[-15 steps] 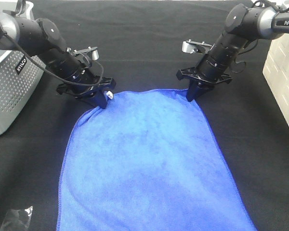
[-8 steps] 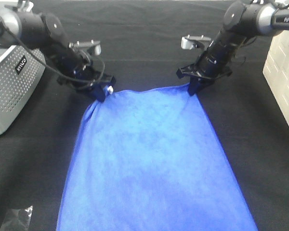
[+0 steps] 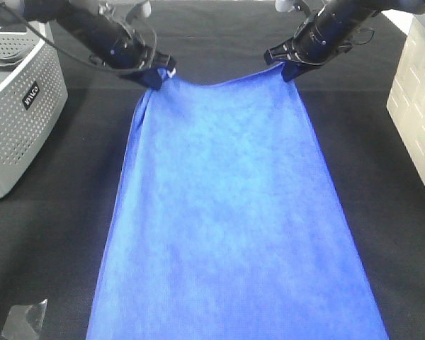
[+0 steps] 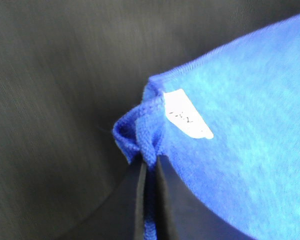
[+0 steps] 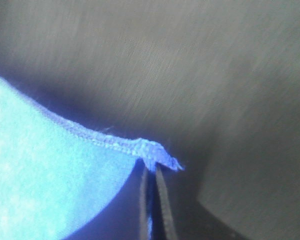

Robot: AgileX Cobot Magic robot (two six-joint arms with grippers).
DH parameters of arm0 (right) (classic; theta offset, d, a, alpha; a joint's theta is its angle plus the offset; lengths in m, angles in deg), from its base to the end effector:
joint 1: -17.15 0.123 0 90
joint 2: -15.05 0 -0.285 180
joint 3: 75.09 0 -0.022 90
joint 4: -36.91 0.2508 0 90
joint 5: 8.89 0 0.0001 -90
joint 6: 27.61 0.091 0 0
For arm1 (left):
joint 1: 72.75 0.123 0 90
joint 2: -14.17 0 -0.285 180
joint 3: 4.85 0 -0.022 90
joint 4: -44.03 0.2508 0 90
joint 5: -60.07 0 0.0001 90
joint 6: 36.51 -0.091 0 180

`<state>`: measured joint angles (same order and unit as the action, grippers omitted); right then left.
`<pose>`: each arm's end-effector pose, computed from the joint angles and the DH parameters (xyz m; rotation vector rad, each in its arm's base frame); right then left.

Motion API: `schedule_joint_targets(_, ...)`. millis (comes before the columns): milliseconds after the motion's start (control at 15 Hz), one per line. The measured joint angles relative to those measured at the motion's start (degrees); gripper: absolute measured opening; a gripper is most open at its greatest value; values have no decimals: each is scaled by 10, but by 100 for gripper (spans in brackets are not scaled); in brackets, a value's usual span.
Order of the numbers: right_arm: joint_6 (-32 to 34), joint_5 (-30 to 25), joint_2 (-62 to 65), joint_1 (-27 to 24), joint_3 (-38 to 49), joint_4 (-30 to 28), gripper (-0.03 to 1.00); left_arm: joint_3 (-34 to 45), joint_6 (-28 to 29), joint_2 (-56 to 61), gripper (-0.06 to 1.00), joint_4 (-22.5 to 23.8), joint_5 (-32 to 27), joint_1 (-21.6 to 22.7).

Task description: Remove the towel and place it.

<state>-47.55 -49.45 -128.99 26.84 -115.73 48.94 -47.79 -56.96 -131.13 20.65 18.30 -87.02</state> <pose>0.5238 0.1020 0.1813 -0.4981 2.4465 0.1623 0.5158 -0.1560 0.1841 0.4765 2.4287 -0.4184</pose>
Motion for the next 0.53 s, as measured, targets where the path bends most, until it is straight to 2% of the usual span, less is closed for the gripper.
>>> schedule_joint_targets(267, 12, 50, 0, 0, 0, -24, 0, -5, -9, 0, 2, -1, 53, -1)
schedule_joint_targets(533, 13, 113, 0, 0, 0, -27, 0, -5, -50, 0, 2, -1, 131, -14)
